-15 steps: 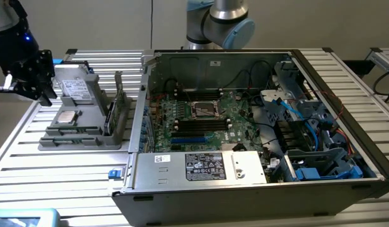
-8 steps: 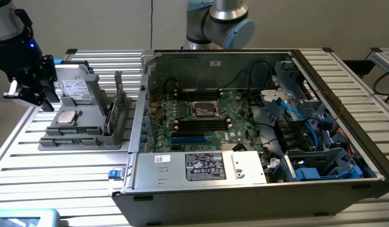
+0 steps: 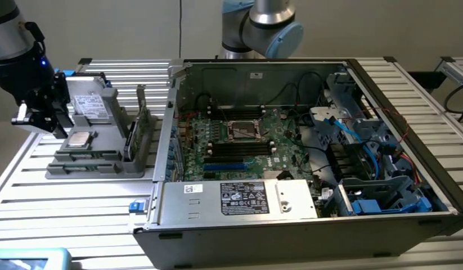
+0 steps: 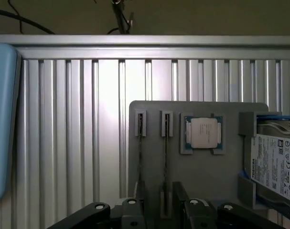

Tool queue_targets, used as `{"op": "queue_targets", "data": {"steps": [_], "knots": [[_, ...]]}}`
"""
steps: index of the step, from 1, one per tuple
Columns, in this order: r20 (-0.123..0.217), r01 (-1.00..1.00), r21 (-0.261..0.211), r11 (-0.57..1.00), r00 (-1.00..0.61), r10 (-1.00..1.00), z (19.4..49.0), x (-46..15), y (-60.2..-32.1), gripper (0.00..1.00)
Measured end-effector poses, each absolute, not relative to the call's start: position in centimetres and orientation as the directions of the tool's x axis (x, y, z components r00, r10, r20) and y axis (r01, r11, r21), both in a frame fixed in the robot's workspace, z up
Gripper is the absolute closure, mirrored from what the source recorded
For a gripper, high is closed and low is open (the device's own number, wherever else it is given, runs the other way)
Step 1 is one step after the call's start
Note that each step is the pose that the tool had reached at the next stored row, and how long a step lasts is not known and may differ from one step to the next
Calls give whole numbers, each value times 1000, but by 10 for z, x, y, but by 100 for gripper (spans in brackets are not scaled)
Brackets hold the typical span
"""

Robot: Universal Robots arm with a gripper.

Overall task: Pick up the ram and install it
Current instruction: 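Pick up the ram and move it above insertion slot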

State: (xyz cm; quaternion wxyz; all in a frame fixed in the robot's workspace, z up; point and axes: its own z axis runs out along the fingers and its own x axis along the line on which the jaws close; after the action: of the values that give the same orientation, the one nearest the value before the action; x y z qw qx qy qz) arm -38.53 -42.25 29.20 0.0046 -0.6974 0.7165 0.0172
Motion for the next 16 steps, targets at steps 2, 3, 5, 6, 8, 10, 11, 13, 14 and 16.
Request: {"op": "queue_targets", "data": {"steps": [2, 3, 5, 6, 8, 10, 11, 13, 14, 16], "knots": [[-31, -999, 18, 26, -27, -999, 288, -385, -424, 63], [-31, -999, 18, 27, -27, -999, 286, -385, -424, 63], [-31, -999, 18, 27, -27, -999, 283, -385, -425, 63], [-30, -999, 17, 27, -27, -999, 281, -385, -426, 63], [-30, -1000, 15, 27, -27, -999, 279, -384, -427, 63], [-30, -1000, 9, 27, -27, -999, 277, -383, -428, 63], [-30, -1000, 6, 27, -27, -999, 276, -383, -429, 63], [-30, -1000, 3, 27, -27, -999, 274, -382, -432, 63], [-30, -1000, 3, 27, -27, -999, 273, -381, -433, 63], [-29, -1000, 2, 27, -27, -999, 271, -380, -437, 63]]}}
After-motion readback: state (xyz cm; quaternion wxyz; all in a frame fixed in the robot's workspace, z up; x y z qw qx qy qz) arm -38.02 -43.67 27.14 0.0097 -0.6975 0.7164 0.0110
